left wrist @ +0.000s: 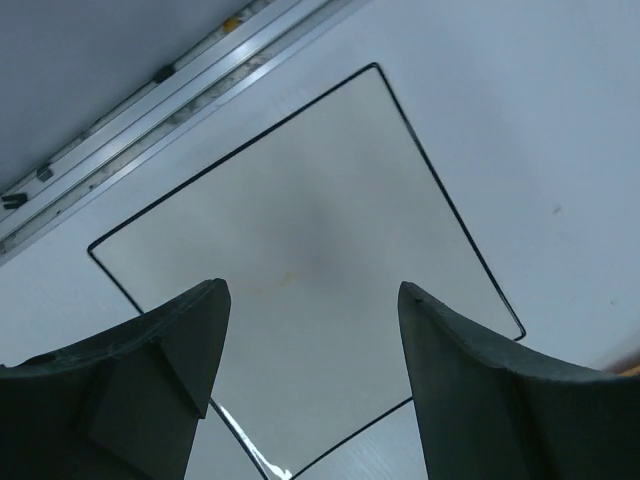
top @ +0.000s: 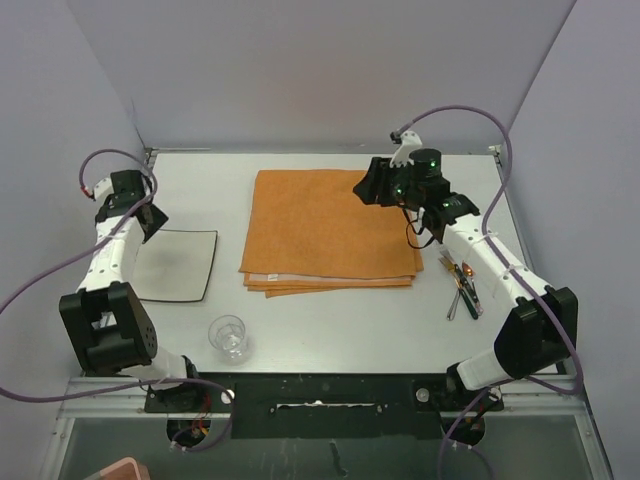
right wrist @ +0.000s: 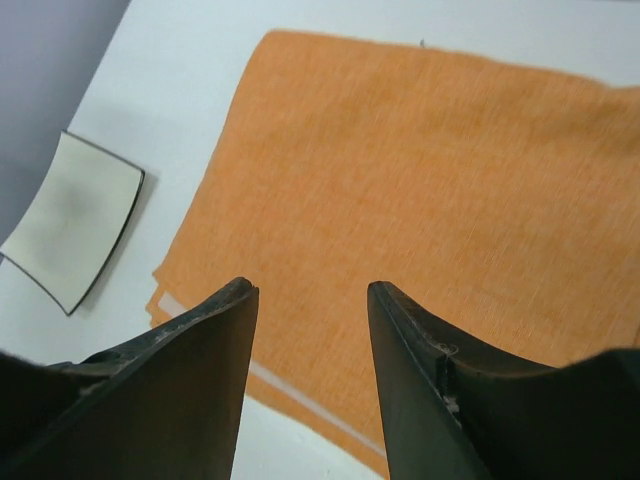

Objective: Set the dinner table for one person
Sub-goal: Pick up the plate from the center of the board.

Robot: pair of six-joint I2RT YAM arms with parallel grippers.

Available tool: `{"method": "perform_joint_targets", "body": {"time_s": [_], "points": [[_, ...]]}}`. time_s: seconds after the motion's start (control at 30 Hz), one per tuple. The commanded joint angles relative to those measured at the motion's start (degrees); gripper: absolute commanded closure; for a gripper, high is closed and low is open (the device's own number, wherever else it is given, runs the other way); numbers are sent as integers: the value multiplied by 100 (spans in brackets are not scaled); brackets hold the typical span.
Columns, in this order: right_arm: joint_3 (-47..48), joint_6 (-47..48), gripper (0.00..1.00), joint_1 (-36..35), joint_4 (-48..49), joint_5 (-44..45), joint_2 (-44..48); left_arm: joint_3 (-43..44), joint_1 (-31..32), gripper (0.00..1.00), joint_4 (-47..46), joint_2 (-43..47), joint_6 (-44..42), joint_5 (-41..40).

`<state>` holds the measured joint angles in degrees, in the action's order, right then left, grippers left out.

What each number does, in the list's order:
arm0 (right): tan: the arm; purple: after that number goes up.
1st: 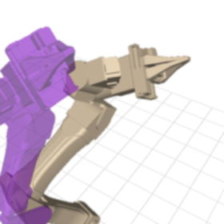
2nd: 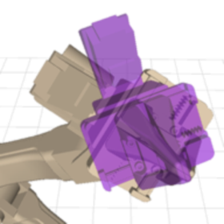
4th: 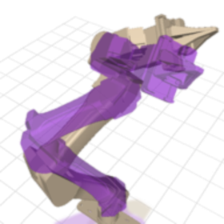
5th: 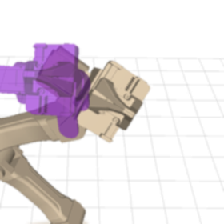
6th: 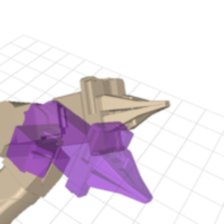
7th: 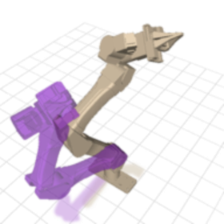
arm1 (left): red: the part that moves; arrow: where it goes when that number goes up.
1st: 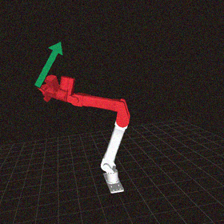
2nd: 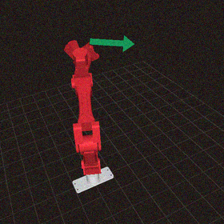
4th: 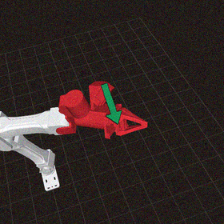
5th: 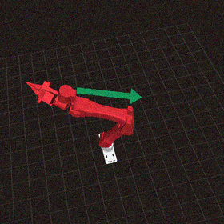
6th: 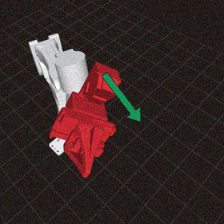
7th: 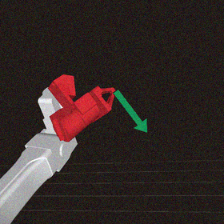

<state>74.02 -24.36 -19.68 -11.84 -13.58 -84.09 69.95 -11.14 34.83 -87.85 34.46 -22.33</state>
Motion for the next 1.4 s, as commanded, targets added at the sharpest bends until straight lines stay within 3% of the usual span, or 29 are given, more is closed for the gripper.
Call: {"method": "perform_joint_targets", "body": {"time_s": [0.0,0.43,0.67,0.77,0.97,1.07,1.13,1.2,1.27,1.37], "points": [[-120,94,51,-171,-434,172,255,-247,-431,33,594,694,779,-225],[68,348,51,-961,-1066,579,77,-1682,-1450,33,1317,1772,2596,796],[-112,484,50,-1121,-1108,653,121,-2569,-1644,32,936,2446,3057,1662],[-129,560,49,-1179,-1153,669,109,-2967,-1701,32,426,2688,3070,2111],[24,659,49,-1336,-1236,698,-26,-3497,-1726,35,-1541,2957,2309,3461],[127,609,47,-1335,-1192,562,-86,-3257,-1630,36,-1654,3054,1691,3689],[180,551,46,-1328,-1143,459,-122,-2898,-1476,36,-1188,3093,1317,3463],[187,343,45,-1272,-949,46,-213,-2379,-1350,35,-244,3163,1197,2703],[238,26,43,-1205,-606,-669,-428,-1871,-1323,34,658,3175,1344,1728],[559,-334,42,-1210,-277,-1481,-969,-1564,-1257,34,1401,3158,1601,1021]]}}
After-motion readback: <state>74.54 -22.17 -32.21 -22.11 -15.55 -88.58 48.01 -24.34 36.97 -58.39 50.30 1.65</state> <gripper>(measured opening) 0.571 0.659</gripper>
